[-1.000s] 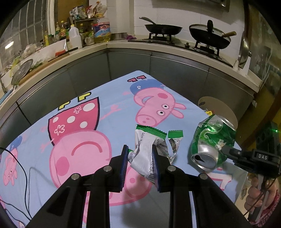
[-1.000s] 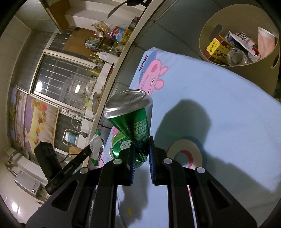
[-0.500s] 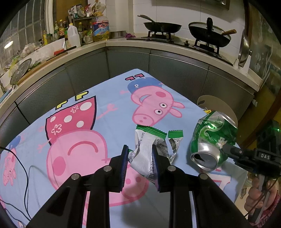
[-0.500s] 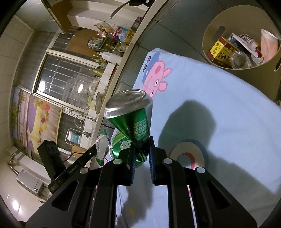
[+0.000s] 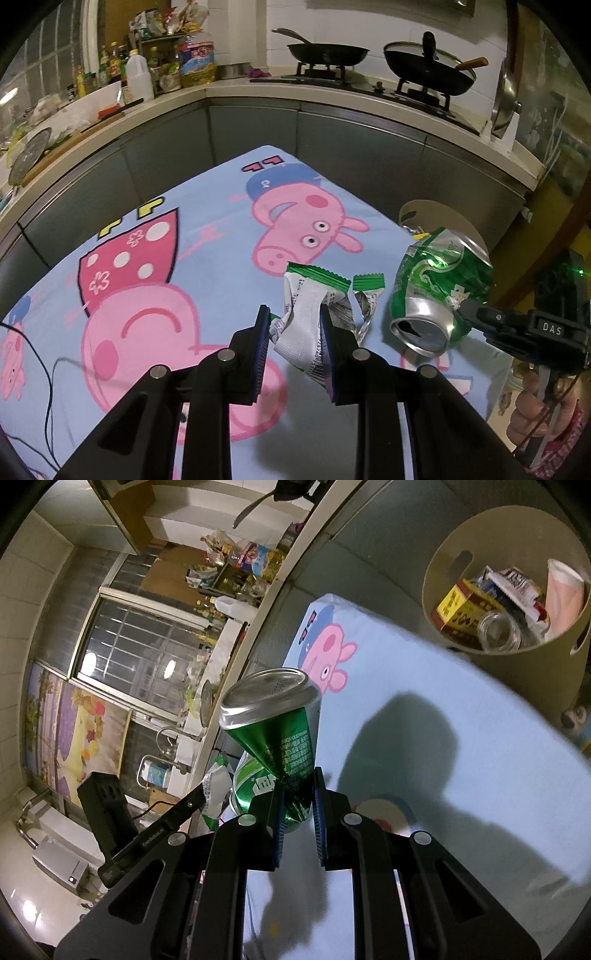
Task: Collect trash
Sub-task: 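Carry the green can and white-green wrapper in both grippers toward the trash bin, then open both grippers over the bin to drop the can and wrapper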
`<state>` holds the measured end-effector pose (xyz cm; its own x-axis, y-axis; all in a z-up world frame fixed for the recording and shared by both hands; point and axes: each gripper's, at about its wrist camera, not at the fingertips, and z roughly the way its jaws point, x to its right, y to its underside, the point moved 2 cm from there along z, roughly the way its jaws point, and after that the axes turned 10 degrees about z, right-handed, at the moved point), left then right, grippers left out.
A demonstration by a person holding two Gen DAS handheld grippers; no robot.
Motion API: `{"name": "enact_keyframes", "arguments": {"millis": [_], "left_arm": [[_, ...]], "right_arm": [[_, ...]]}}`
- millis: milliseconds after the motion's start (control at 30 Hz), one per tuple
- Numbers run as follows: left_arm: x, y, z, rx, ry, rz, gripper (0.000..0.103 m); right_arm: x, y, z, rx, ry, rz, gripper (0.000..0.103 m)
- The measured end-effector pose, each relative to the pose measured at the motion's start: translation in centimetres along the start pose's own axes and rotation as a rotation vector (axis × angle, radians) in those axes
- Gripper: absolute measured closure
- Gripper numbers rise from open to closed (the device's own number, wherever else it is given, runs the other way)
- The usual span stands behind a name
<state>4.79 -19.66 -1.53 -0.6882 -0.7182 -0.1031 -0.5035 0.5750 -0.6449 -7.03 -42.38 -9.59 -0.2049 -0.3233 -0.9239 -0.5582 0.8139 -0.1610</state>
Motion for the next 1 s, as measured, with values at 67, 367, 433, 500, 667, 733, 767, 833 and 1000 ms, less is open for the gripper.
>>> {"name": "enact_keyframes", "arguments": {"millis": [67,367,433,500,667,733,767,833,1000], "left_arm": [[0.6,-0.9,0.3,0.0,0.02,0.005,0.077],[4.4,-5.9,2.0,0.014,0.099,0.051,0.077],[5.3,-7.4,2.7,0.023,0.119,0.058,0.077],[6.2,-9.1,3.5,0.027,0.147,0.049,0.077],[9.4,-12.8,6.5,0.016,0.234,0.039,0.077],[10.8,-13.8,7.9,0.007,0.27,0.042,0.077],[11.7,-14.5,9.0,-0.002,0.301,0.038,0.077],[12.9,-15.3,10.6,-0.02,0.342,0.026,0.077],[15.5,-16.5,14.9,-0.071,0.415,0.007,0.077]], "right_arm": [[0.1,-0.6,-0.5,0.014,-0.002,0.001,0.09],[0.5,-4.4,-4.1,0.113,-0.006,-0.011,0.091],[0.8,-5.6,-5.1,0.146,0.001,-0.01,0.091],[1.4,-6.8,-6.1,0.18,0.013,-0.003,0.091],[4.0,-10.3,-9.1,0.291,0.071,0.039,0.09],[5.1,-11.5,-9.9,0.329,0.115,0.045,0.091],[5.4,-12.0,-10.1,0.34,0.134,0.043,0.091],[6.1,-12.8,-10.2,0.354,0.176,0.04,0.09],[7.8,-13.5,-9.1,0.346,0.29,0.031,0.09]]}}
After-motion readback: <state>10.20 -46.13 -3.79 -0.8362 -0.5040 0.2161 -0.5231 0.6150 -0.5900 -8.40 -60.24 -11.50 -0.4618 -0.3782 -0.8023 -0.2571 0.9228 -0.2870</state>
